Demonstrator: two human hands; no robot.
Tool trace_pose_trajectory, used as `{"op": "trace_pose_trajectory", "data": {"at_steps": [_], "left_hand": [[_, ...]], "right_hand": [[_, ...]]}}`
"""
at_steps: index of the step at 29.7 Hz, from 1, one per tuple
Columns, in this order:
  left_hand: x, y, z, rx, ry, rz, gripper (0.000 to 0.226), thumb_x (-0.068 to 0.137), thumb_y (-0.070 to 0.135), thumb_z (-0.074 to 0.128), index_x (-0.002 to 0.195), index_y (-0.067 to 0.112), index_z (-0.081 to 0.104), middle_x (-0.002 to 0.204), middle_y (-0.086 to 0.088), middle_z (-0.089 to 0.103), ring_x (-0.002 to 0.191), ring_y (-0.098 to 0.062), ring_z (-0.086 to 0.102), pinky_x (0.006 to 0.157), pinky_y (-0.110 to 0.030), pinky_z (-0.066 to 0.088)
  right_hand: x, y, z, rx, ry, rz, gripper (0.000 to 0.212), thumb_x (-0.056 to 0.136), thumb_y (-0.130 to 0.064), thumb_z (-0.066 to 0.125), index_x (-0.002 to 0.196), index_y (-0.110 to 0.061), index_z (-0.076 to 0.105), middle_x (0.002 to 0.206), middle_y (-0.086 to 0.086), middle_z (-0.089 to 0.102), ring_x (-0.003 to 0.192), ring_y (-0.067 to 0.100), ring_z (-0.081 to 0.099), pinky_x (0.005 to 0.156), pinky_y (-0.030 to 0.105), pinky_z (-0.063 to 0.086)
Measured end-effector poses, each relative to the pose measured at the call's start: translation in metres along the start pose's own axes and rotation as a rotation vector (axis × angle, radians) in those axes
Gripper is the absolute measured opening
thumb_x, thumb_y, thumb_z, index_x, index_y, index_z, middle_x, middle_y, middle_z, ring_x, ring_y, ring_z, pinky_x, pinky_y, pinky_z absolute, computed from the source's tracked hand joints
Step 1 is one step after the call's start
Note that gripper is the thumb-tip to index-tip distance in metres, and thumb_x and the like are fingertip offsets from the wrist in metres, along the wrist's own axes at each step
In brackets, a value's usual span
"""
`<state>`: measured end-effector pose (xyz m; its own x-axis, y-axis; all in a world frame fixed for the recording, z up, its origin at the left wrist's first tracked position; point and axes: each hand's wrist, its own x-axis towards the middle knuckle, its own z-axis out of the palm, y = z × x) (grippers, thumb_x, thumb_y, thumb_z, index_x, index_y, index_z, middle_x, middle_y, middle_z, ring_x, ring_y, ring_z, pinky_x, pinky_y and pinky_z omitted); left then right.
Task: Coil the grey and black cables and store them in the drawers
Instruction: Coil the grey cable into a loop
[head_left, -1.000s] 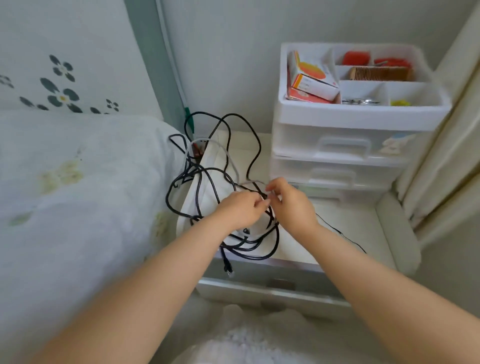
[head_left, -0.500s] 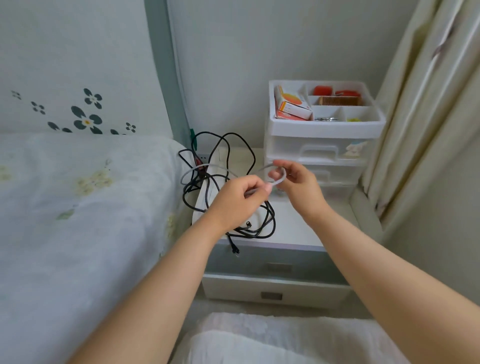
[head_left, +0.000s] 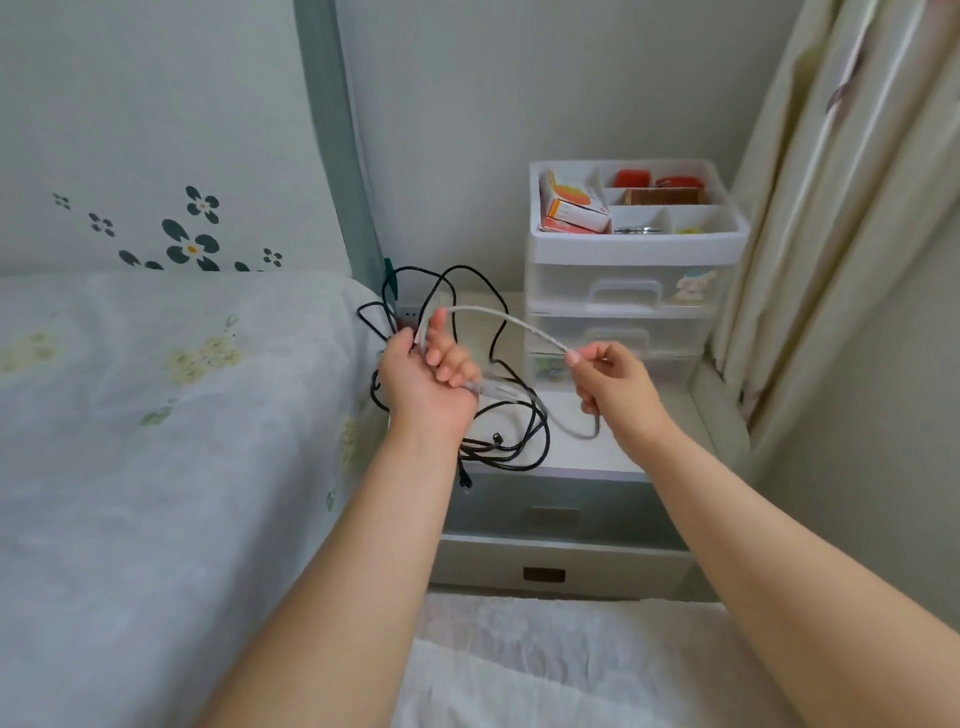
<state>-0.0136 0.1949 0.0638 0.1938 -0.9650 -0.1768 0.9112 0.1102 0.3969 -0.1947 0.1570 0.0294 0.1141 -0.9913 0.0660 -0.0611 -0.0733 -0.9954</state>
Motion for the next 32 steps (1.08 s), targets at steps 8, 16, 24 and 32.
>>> {"op": "trace_pose_trajectory", "data": {"at_steps": [8, 16, 24, 32], "left_hand": [[0.017, -0.023, 0.018, 0.296, 0.056, 0.197, 0.005, 0.097, 0.015, 0.048, 0.096, 0.015, 0.053, 0.057, 0.006, 0.050, 0.036, -0.006, 0.031, 0.036, -0.017, 0.024], [0.017, -0.067, 0.005, 1.183, -0.085, 0.302, 0.033, 0.102, 0.031, 0.039, 0.089, 0.013, 0.063, 0.065, 0.000, 0.064, 0.052, -0.008, 0.058, 0.050, -0.022, 0.048], [0.036, -0.060, -0.025, 1.607, -0.294, 0.212, 0.038, 0.101, 0.039, 0.038, 0.080, 0.018, 0.062, 0.062, 0.007, 0.059, 0.056, -0.007, 0.054, 0.059, -0.023, 0.044], [0.039, -0.052, -0.024, 1.114, -0.358, -0.245, 0.046, 0.101, 0.046, 0.034, 0.072, 0.014, 0.051, 0.046, 0.001, 0.041, 0.037, -0.011, 0.031, 0.039, -0.022, 0.028]], "right_hand": [[-0.018, 0.031, -0.054, -0.647, -0.142, -0.006, 0.024, 0.094, -0.035, 0.052, 0.088, -0.011, 0.056, 0.065, -0.001, 0.051, 0.059, 0.015, 0.045, 0.054, 0.026, 0.036], [-0.028, 0.025, -0.021, -1.343, -0.245, -0.425, 0.037, 0.096, -0.051, 0.038, 0.100, -0.017, 0.053, 0.077, 0.006, 0.062, 0.069, 0.031, 0.053, 0.049, 0.030, 0.026], [-0.014, 0.018, -0.002, -1.056, -0.225, -0.866, 0.029, 0.089, -0.042, 0.044, 0.083, -0.024, 0.066, 0.080, -0.007, 0.067, 0.062, 0.021, 0.055, 0.047, 0.024, 0.031], [0.012, 0.010, -0.008, -1.028, -0.019, -0.485, 0.041, 0.092, -0.054, 0.040, 0.083, -0.015, 0.050, 0.054, -0.008, 0.040, 0.062, 0.026, 0.050, 0.055, 0.031, 0.030]]}}
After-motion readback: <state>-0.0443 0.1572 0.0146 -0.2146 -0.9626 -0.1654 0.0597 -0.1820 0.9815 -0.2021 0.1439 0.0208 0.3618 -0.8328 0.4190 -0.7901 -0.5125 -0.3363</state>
